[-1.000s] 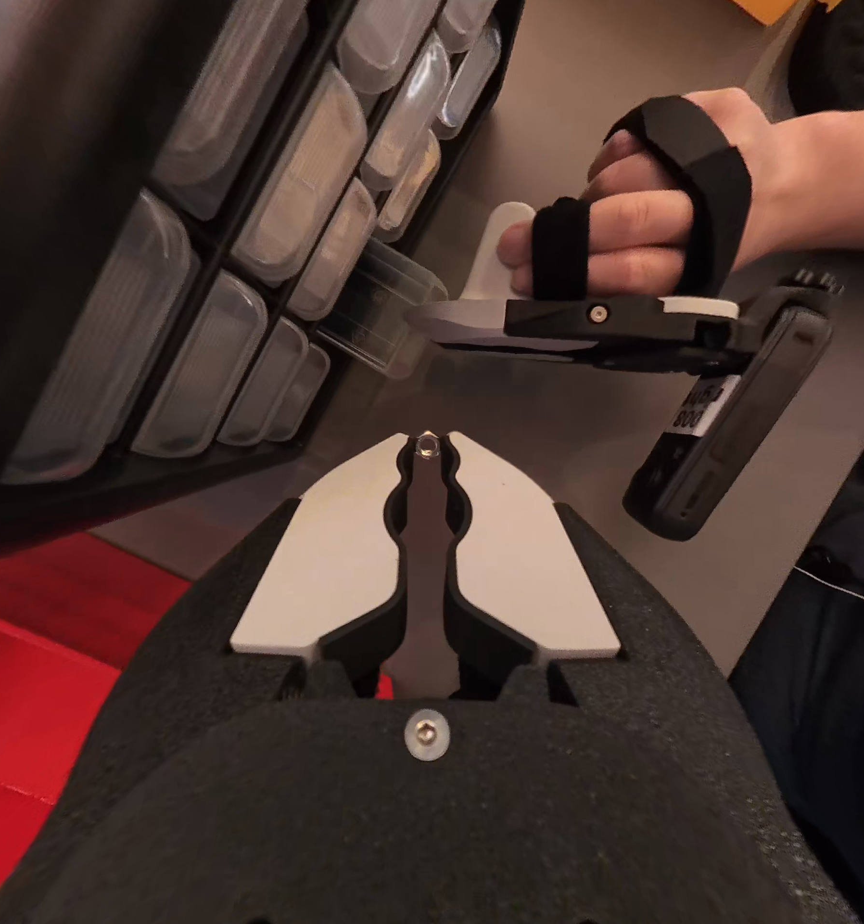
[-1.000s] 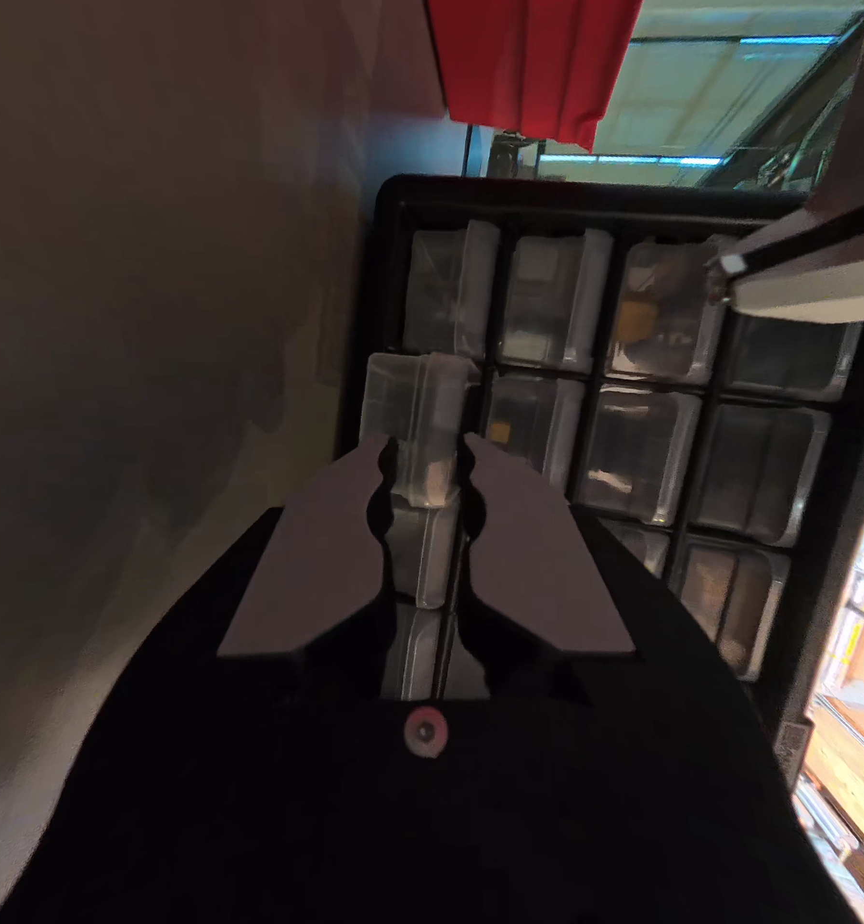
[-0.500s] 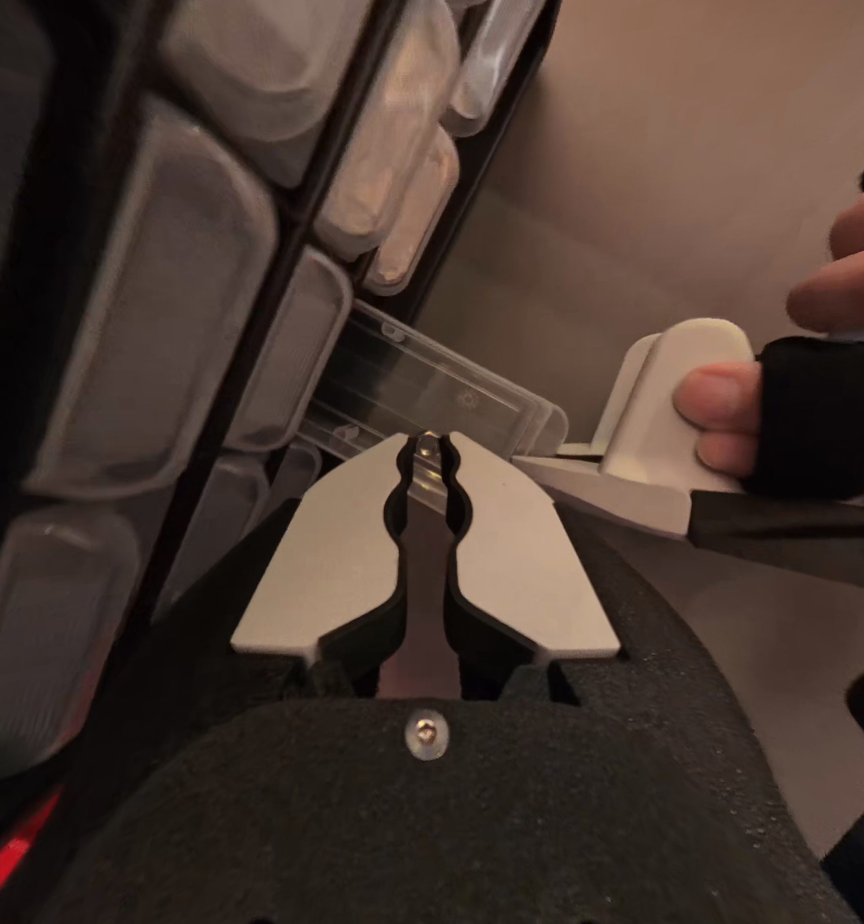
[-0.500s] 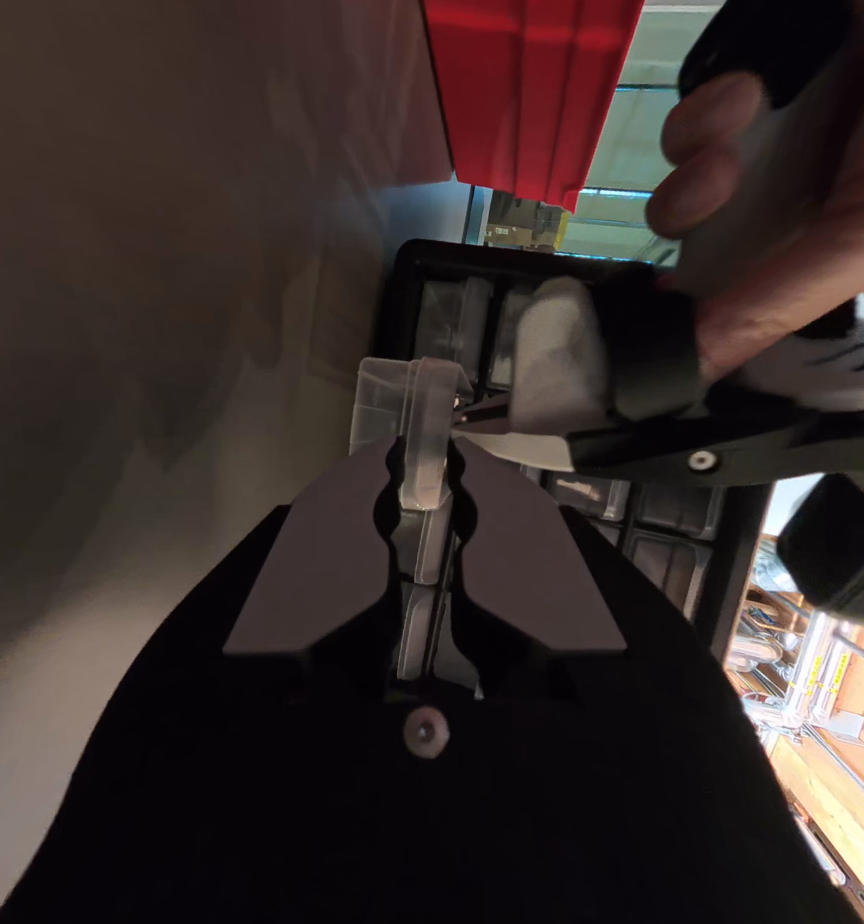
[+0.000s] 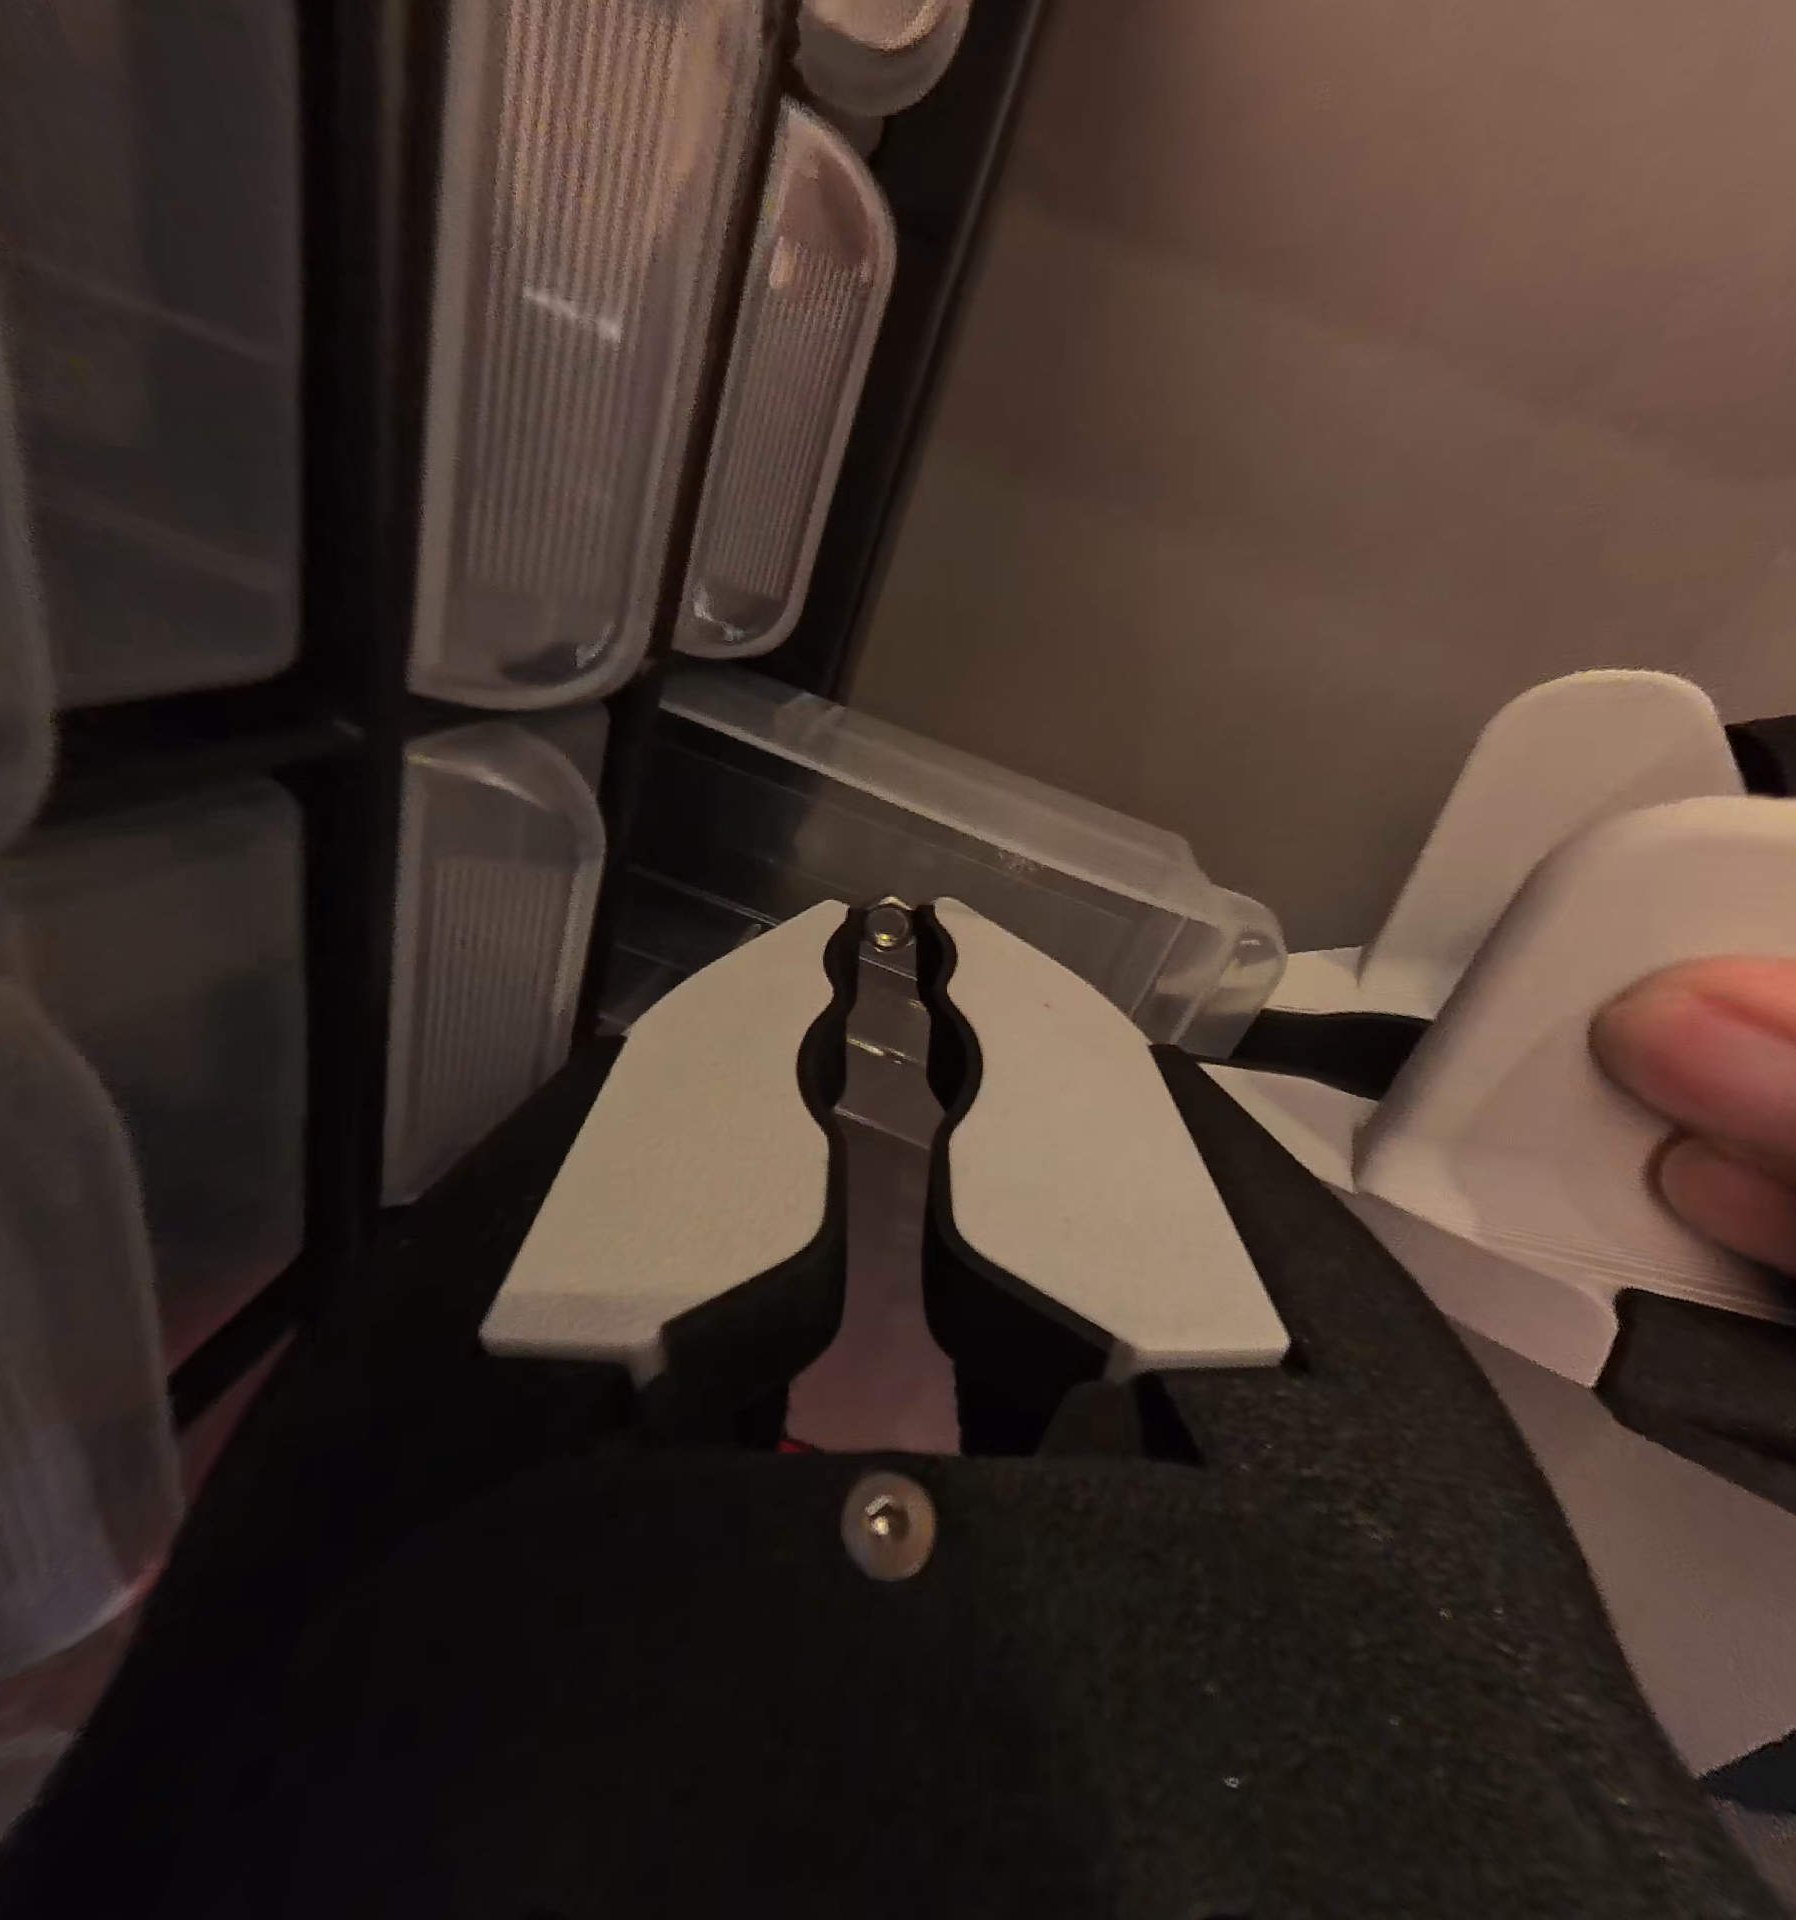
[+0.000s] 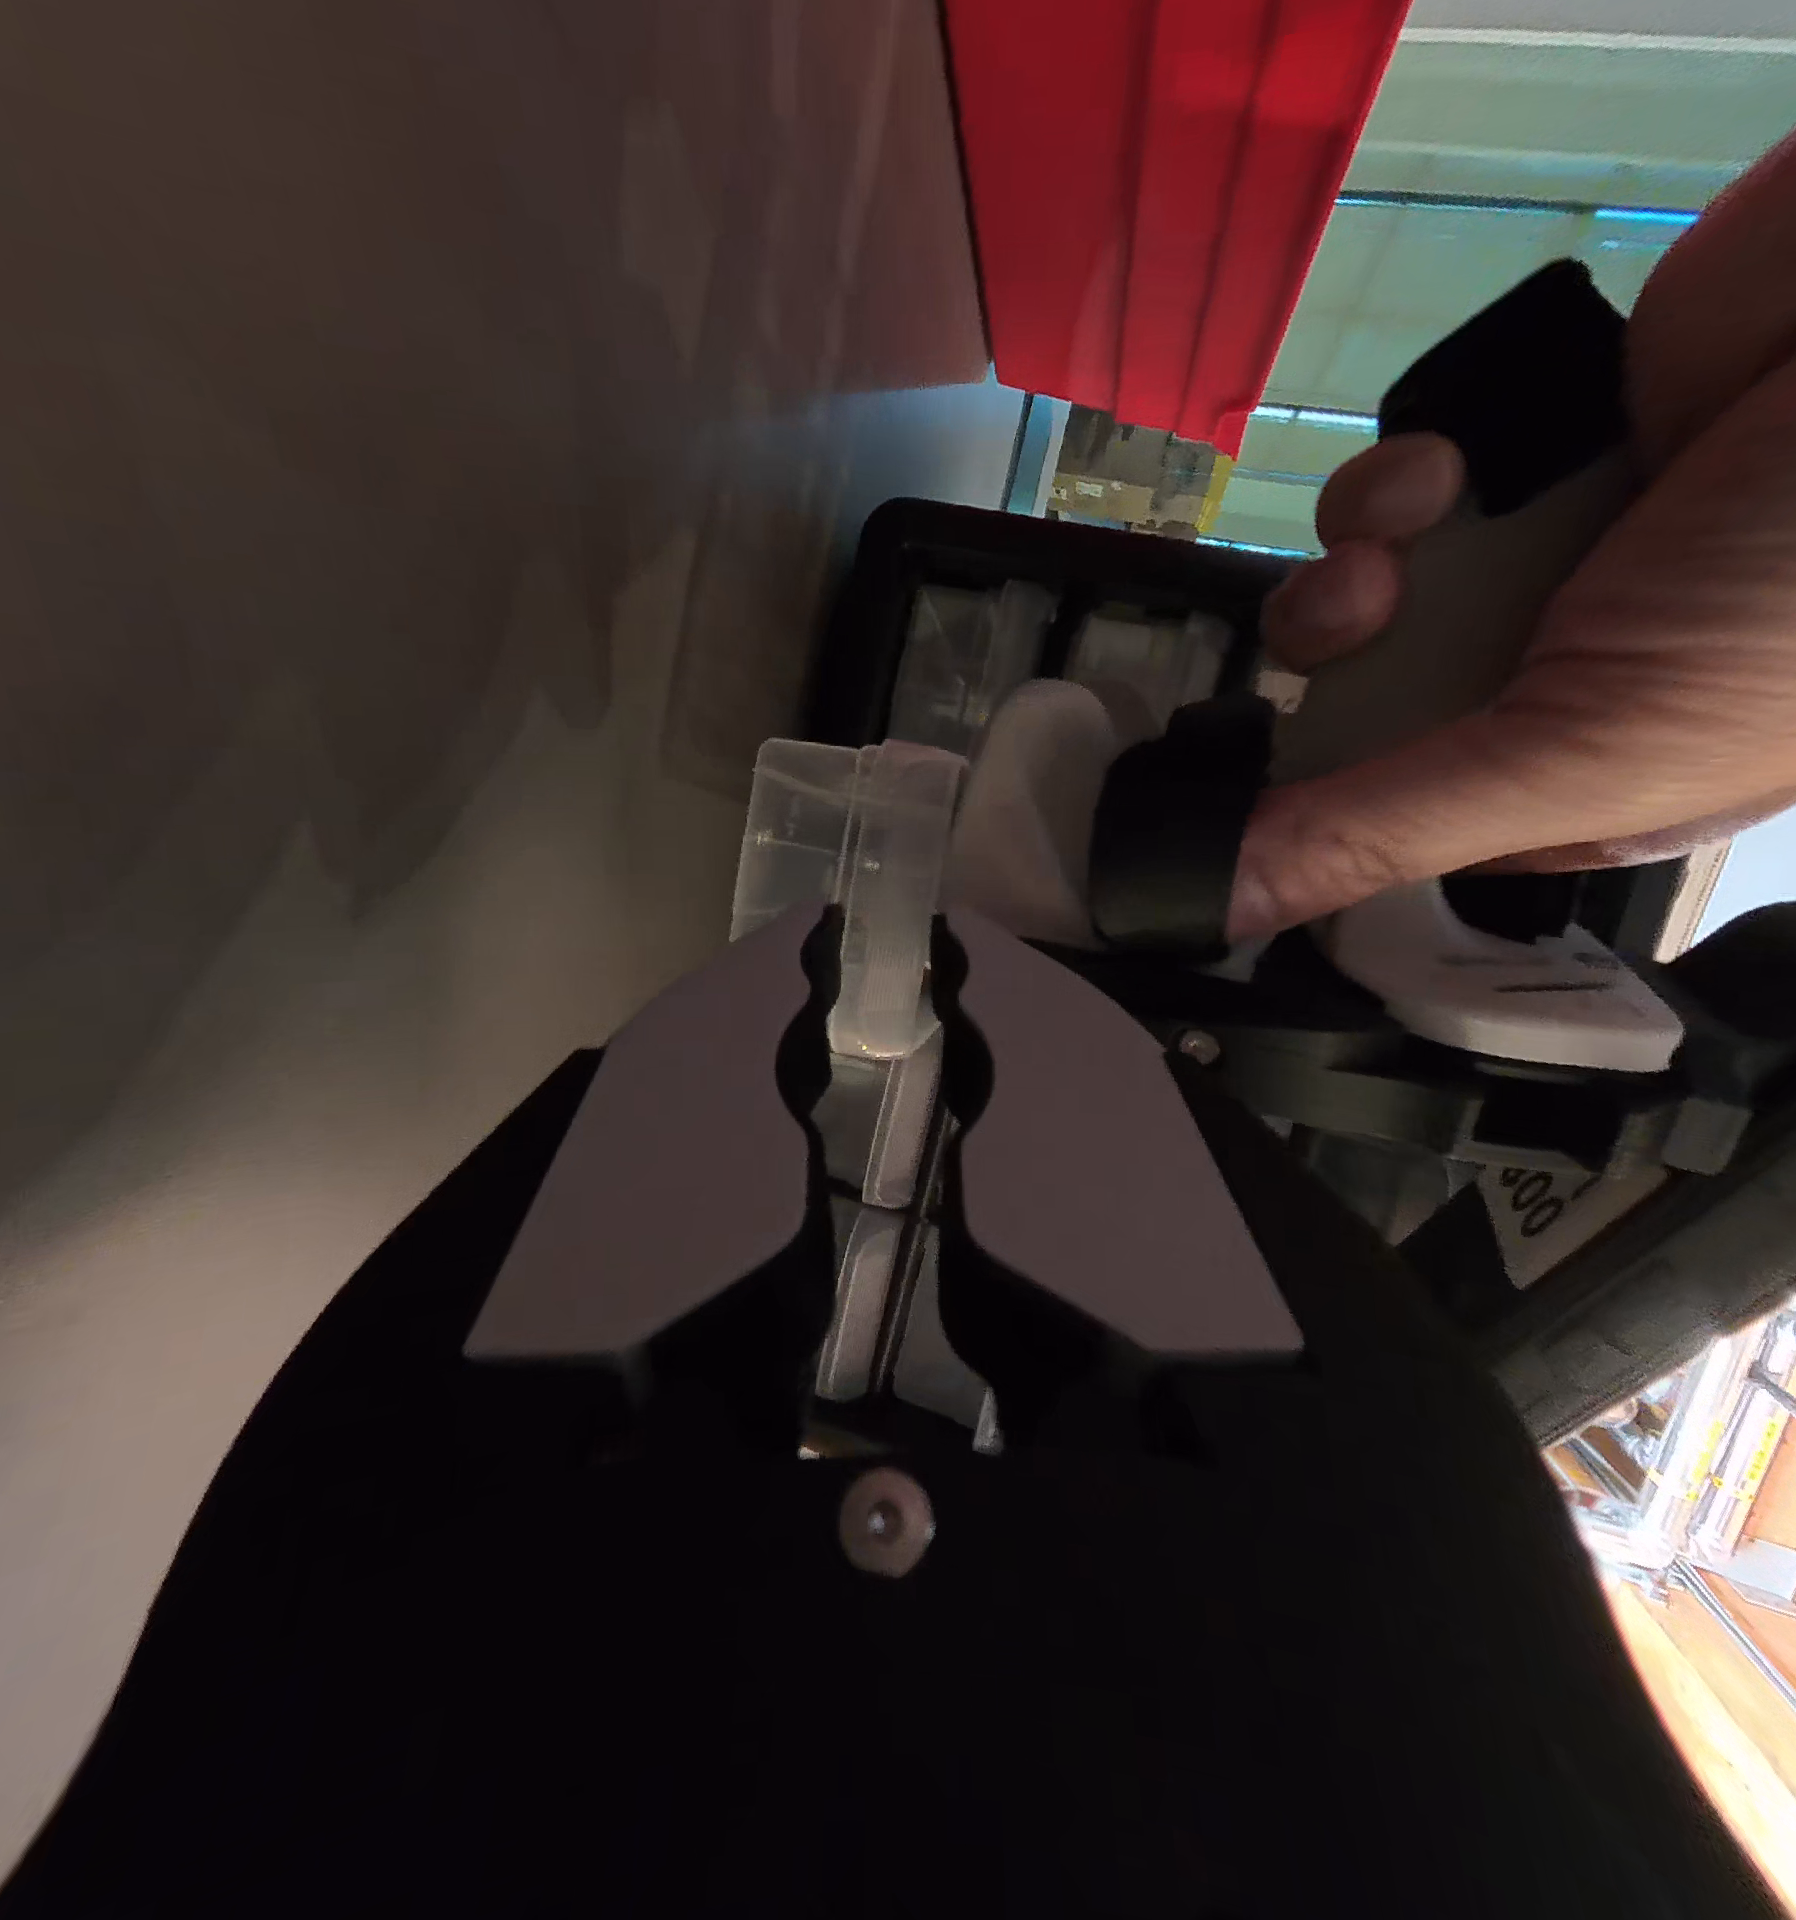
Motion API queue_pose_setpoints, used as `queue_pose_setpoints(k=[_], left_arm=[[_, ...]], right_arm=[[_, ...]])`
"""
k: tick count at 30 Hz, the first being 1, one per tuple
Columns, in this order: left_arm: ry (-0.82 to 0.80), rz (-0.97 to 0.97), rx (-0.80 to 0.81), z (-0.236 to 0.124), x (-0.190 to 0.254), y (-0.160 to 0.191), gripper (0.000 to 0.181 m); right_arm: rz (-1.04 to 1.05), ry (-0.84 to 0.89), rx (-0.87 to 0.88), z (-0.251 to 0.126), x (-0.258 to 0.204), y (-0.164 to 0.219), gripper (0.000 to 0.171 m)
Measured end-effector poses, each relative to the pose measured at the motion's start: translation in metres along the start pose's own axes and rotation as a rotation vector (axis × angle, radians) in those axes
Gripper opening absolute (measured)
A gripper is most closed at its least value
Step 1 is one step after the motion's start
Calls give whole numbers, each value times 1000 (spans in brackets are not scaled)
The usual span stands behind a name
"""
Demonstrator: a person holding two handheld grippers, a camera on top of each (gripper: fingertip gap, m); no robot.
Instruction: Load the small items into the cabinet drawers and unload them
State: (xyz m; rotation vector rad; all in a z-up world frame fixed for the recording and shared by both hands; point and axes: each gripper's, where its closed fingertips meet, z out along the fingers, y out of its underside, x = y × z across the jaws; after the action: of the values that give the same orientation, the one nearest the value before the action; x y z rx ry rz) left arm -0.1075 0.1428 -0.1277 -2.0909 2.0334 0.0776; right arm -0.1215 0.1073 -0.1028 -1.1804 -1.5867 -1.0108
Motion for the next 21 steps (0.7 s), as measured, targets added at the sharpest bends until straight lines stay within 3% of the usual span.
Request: queue_pose_setpoints(k=[12,21], left_arm=[[96,99,-139,7,11,5,10],[104,104,-154,8,13,2,10]], right_arm=[[-4,-37,51,-8,-2,-7,17],[-8,-47,47,-8,-2,-6,18]])
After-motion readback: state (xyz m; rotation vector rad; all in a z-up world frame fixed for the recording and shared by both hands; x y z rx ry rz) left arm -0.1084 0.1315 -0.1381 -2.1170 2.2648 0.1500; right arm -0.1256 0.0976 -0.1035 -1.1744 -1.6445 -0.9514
